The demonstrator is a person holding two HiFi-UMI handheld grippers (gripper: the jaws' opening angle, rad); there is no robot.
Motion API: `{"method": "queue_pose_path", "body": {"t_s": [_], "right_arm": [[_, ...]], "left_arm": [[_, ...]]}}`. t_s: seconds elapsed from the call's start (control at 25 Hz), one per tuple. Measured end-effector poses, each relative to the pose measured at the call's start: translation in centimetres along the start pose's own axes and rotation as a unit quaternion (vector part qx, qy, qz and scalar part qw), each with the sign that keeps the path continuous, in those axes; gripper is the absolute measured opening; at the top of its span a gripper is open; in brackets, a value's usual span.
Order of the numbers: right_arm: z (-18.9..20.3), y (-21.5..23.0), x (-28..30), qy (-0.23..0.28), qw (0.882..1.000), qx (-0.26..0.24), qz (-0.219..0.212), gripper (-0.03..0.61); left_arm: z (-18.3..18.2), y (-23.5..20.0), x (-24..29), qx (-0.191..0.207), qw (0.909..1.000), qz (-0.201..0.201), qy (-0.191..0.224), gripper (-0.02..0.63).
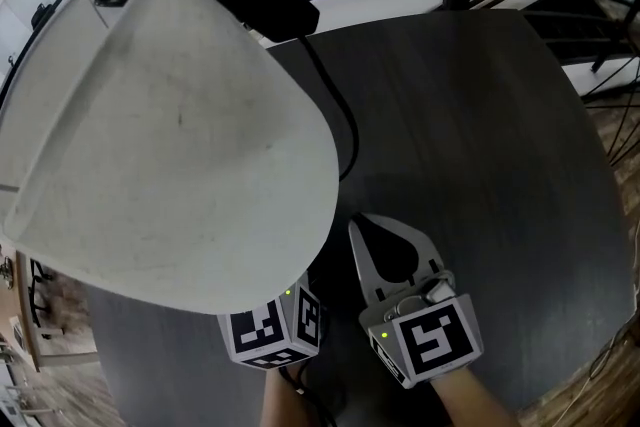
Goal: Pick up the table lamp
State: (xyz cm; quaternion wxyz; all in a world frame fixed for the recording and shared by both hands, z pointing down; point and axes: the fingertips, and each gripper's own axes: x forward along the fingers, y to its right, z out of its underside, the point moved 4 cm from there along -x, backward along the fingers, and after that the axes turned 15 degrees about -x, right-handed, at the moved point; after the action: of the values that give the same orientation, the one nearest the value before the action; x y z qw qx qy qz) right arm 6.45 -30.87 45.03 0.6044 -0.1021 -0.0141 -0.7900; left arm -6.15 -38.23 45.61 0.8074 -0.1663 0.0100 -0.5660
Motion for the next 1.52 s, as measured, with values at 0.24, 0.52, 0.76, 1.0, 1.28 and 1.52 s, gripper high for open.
{"method": "queue_pose_path", "body": {"t_s": [0.24, 0.52, 0.76, 1.0, 1.28, 1.52], "right_arm": [[0.2, 0.05, -0.22, -0.003, 1.0, 0.002, 0.003, -0.009], [0.4, -0.07, -0.22, -0.004, 1.0, 0.004, 0.001, -0.009], [0.33, -0.21, -0.42, -0.002, 1.0, 0.005, 0.0, -0.009], [0.62, 0.08, -0.54, -0.002, 1.0, 0.011, 0.005, -0.009], [0.69, 0.18, -0.72, -0.003, 1.0, 0.01, 0.003, -0.009], [0.52, 0.0, -0.88, -0.002, 1.0, 0.01, 0.005, -0.009]], "left_arm": [[-0.05, -0.06, -0.22, -0.001, 1.0, 0.008, 0.001, 0.193], [-0.07, 0.01, -0.04, 0.003, 0.9999, 0.01, 0.0, 0.193], [-0.16, 0.03, -0.17, 0.0, 0.9999, 0.011, 0.003, 0.189], [-0.22, 0.06, -0.11, 0.001, 0.9999, 0.011, 0.007, 0.182], [-0.31, 0.24, -0.18, 0.001, 0.9998, 0.015, 0.009, 0.179], [-0.33, -0.46, -0.83, 0.004, 1.0, 0.001, 0.006, 0.178]]}}
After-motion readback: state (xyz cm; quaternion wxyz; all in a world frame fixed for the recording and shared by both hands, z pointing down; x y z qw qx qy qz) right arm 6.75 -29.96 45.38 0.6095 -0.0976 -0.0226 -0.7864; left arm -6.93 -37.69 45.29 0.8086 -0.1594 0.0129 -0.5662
